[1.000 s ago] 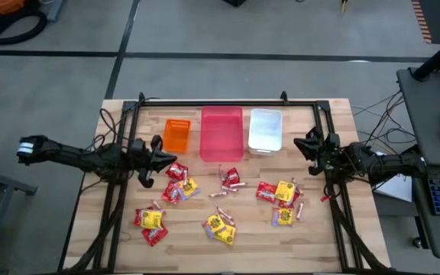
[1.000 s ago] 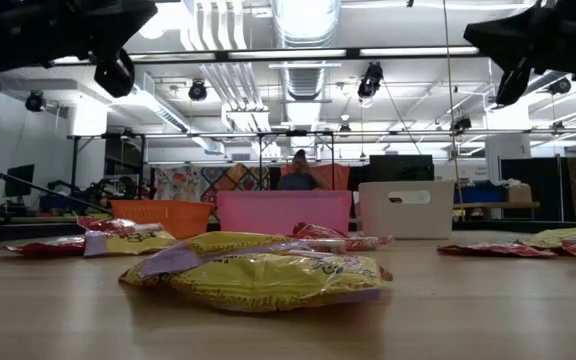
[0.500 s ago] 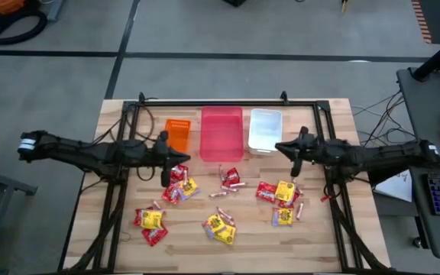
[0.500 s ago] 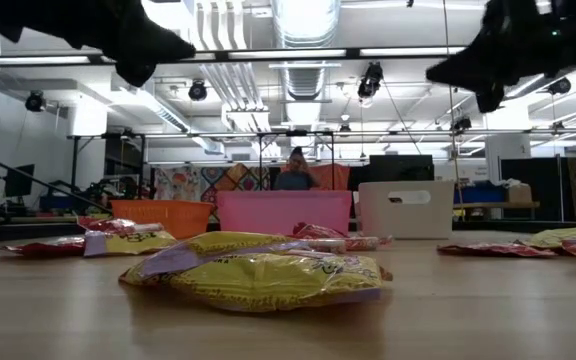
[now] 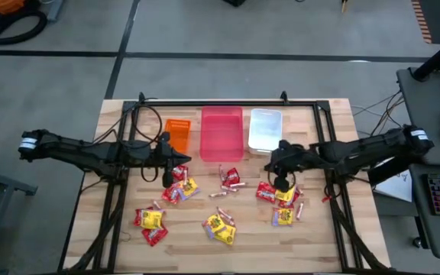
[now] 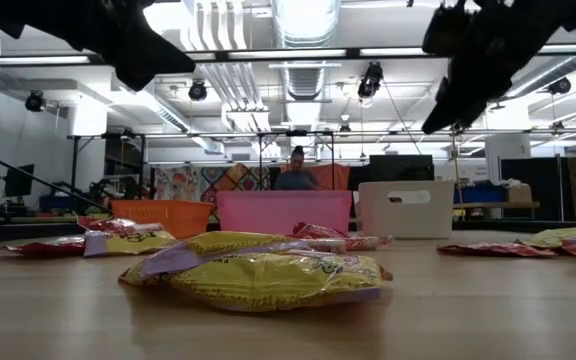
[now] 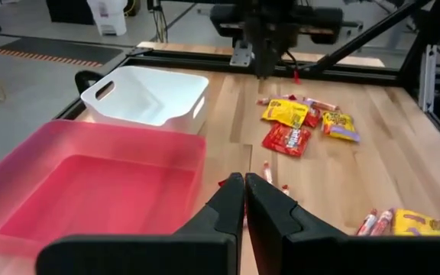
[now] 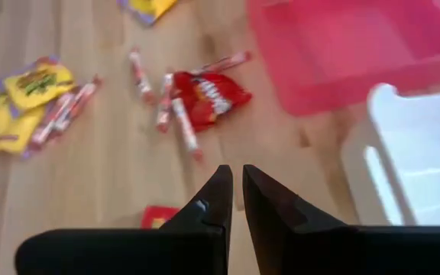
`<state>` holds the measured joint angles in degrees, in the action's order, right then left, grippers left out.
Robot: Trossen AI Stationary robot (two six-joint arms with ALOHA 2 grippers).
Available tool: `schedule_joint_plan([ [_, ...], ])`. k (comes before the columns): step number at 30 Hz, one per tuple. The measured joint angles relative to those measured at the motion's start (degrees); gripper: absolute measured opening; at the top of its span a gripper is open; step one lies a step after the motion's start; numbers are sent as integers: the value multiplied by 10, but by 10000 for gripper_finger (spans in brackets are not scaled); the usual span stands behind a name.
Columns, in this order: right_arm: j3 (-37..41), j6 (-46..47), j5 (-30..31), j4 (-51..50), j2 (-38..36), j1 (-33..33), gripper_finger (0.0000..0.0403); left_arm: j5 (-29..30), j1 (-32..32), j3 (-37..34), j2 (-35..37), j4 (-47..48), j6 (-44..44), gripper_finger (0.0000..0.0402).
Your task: Organize candy in baskets
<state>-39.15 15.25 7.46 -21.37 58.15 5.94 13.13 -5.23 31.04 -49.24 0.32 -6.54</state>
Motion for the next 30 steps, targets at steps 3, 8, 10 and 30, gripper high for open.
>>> schedule_joint_plan([
  [3,-25,-17,0,-15,45,20,28,0,0,1,3,-2,-9,0],
  [8,-56,-24,20,-14,110,31,28,0,0,2,2,-3,-15,0],
  [10,-64,-24,42,-19,134,31,28,0,0,2,-1,-3,-15,0],
  [30,-202,-115,41,-22,340,31,183,0,0,2,-2,-17,13,0],
])
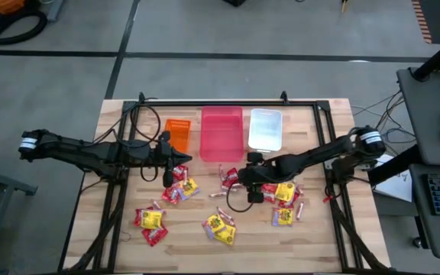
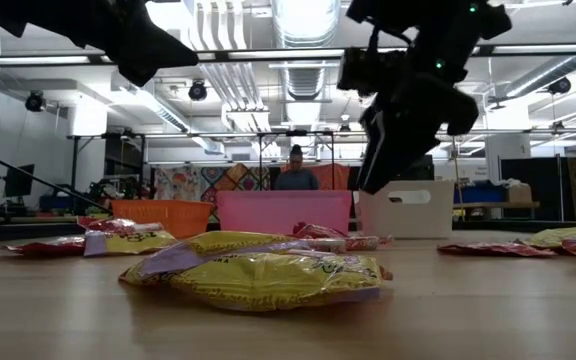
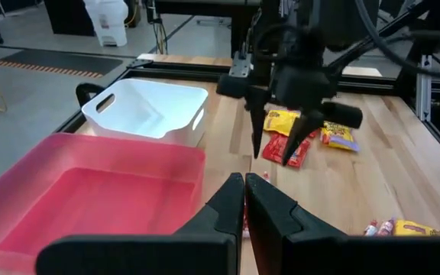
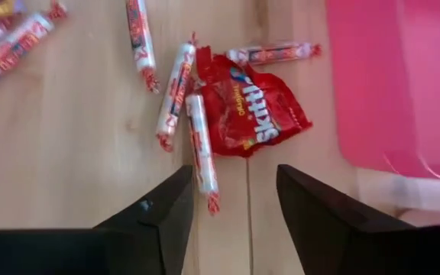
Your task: Organize candy in baskets
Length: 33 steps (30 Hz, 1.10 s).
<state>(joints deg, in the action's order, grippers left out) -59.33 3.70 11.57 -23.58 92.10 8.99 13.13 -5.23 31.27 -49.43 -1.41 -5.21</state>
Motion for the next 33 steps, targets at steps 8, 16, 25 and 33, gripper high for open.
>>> schedule_joint_plan([
  [8,-23,-16,0,0,55,0,159,0,0,0,0,0,0,0],
  [16,-23,-19,-16,4,75,-1,128,0,0,0,0,-2,0,0],
  [25,-23,-13,-32,21,113,-1,102,0,0,0,-1,-7,0,0],
  [33,-24,-3,-35,18,115,-5,39,0,0,0,-4,-8,0,0],
])
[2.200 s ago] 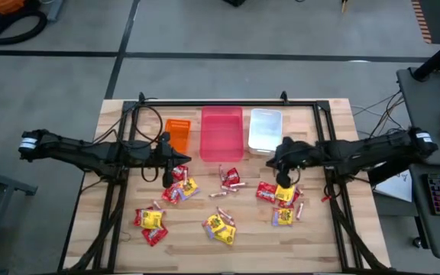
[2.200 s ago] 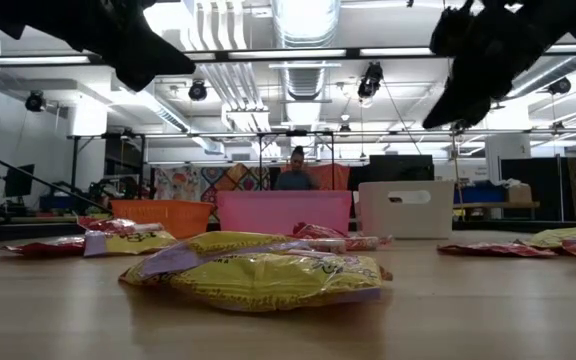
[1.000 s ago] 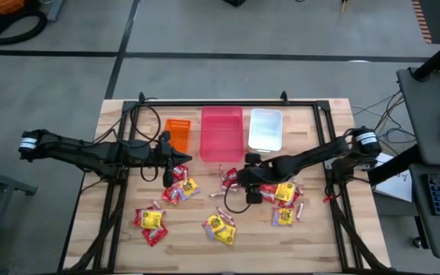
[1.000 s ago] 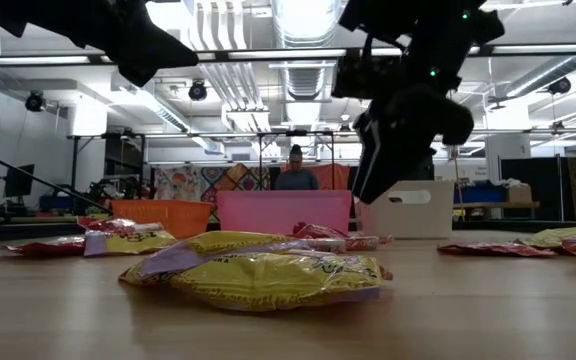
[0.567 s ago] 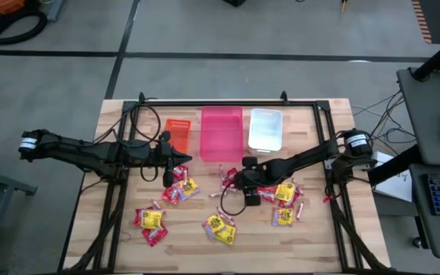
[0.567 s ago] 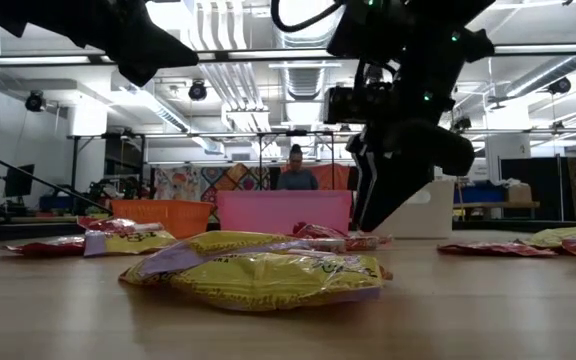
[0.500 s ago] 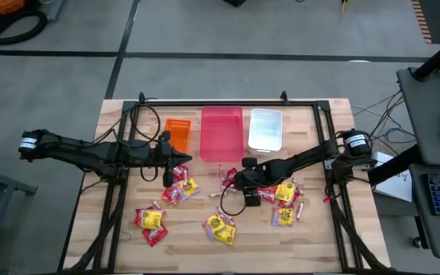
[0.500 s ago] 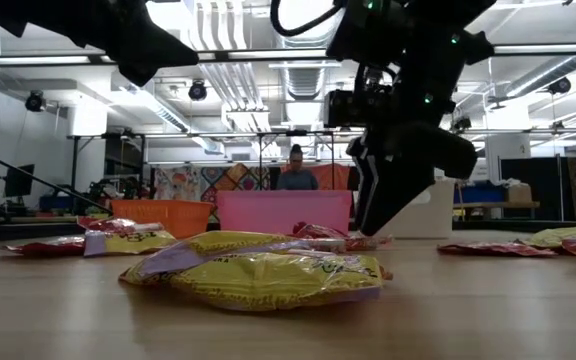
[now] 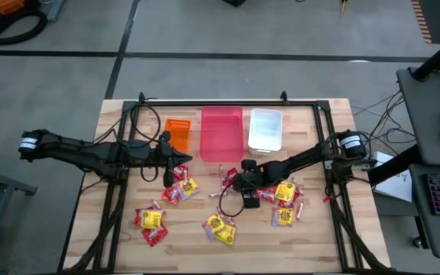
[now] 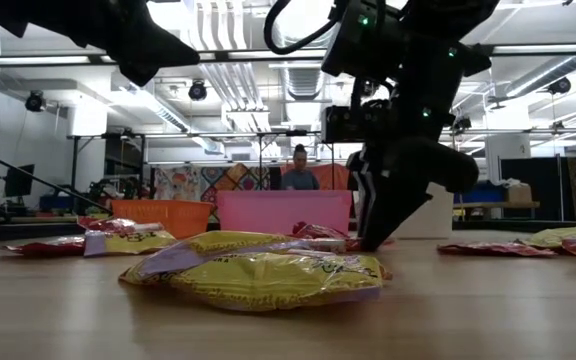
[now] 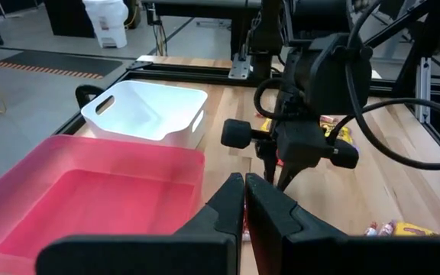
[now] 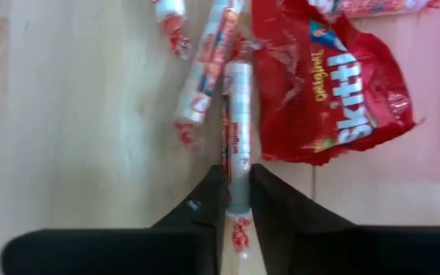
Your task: Organize candy in baskets
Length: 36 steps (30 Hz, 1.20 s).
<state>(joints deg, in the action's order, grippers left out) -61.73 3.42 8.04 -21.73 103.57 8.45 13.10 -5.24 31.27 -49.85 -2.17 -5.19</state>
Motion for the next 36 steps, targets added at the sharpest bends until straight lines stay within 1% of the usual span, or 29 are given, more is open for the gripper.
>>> schedule_joint_plan([
  [2,0,-1,2,2,-1,-1,20,0,0,0,-2,0,0,0],
  [3,0,-1,2,3,-1,-2,16,0,0,0,-3,0,0,0],
  [10,2,-3,-3,-9,-17,-3,9,0,0,0,-6,-8,0,0],
  [19,-4,10,-8,-68,-77,-4,8,0,0,0,-4,-20,-4,0],
  [23,-12,12,-26,-89,-106,-4,8,-1,0,0,-4,-23,-8,0],
  [30,-31,11,-25,-112,-160,-4,8,-2,0,0,-4,-23,-13,0],
  [36,-29,-33,-19,-110,-181,-4,9,-2,0,0,-4,-23,-13,0],
])
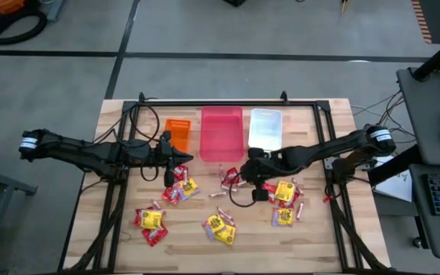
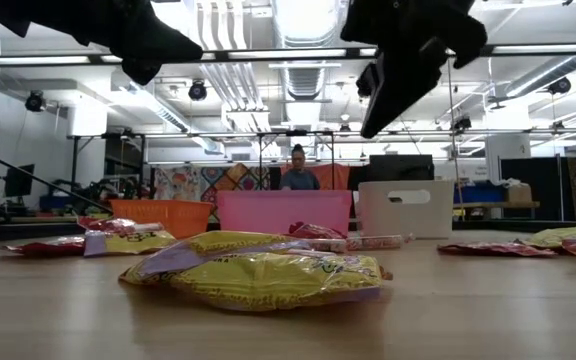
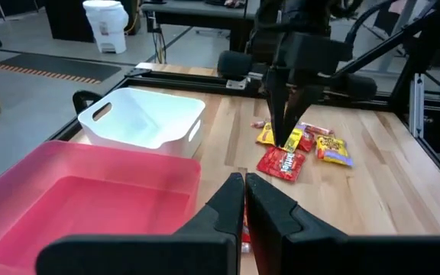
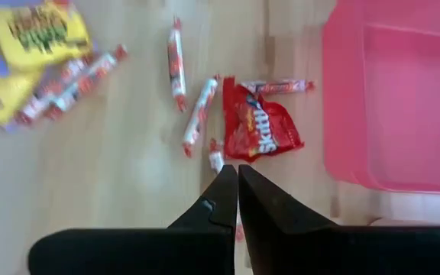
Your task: Organize candy in baskets
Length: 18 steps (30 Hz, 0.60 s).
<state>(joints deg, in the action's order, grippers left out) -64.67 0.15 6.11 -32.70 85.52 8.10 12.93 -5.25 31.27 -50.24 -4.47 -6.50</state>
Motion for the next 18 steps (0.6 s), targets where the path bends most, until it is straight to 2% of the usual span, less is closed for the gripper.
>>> schedule_joint_plan([
  [5,15,-8,-1,11,17,-1,22,0,0,0,0,1,-2,0],
  [14,18,3,1,34,106,-2,122,0,0,0,0,2,-2,0],
  [18,16,3,11,34,145,-3,148,0,0,0,0,3,-2,0],
])
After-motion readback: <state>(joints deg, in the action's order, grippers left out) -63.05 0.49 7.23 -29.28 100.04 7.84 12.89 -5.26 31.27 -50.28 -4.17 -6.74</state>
